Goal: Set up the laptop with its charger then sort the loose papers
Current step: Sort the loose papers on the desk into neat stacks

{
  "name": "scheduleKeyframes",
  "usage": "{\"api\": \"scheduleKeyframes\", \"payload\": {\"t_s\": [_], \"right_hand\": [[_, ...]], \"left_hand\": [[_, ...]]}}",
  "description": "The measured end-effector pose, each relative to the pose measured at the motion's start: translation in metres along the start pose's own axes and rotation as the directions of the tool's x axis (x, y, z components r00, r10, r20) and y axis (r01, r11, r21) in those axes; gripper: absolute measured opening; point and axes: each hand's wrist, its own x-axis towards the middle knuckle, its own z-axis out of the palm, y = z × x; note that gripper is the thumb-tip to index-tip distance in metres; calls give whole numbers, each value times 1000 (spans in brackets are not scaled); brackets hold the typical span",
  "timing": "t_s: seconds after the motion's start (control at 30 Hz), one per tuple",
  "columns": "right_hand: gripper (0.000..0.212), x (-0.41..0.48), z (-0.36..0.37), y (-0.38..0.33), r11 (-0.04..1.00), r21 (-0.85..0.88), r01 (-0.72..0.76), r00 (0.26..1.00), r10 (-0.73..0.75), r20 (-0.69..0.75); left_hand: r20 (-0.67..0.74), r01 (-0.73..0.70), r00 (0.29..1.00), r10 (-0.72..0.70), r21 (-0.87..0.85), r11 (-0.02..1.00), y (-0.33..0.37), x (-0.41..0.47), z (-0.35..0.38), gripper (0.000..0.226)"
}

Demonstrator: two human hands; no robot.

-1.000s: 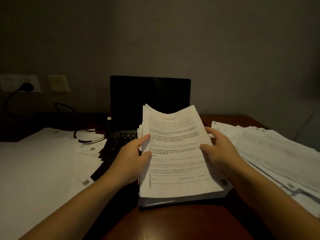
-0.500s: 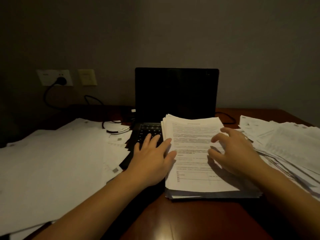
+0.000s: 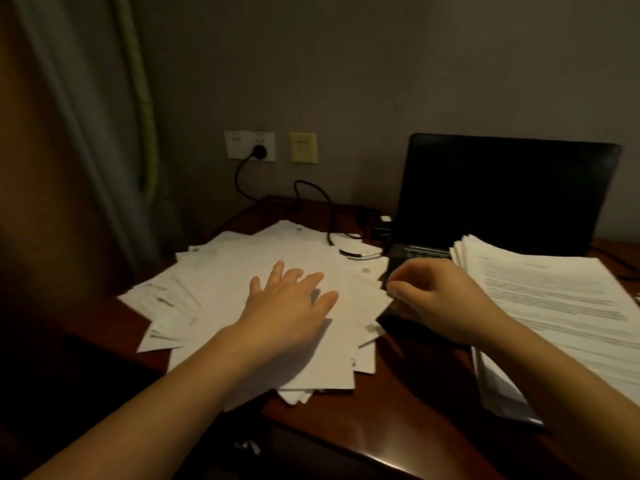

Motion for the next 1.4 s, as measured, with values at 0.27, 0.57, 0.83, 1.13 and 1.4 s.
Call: {"api": "scheduleKeyframes", "payload": {"t_s": [0.27,0.57,0.83,1.13,1.4], "right_hand": [[17,40,47,-35,751,470,-464,882,342,324],[36,54,76,-33,897,189,-400,914,373,162],[24,54,57,-8,955,53,-291,954,294,-65],[16,61,59,-2,946,129,-297,949,307,-66],[31,55,59,9,918,290,-270,947,308,-93]], "left_hand": [[37,206,978,-205,-22,978,-94,-12,4,68],[3,57,998,-58,-164,985,-74,-17,19,61],[-22,90,913,-408,-963,254,-84,-13,-12,33],[215,99,877,-431,-956,-275,-114,0,-28,10],[304,292,946,-109,-950,-114,-98,0,-19,21]]}}
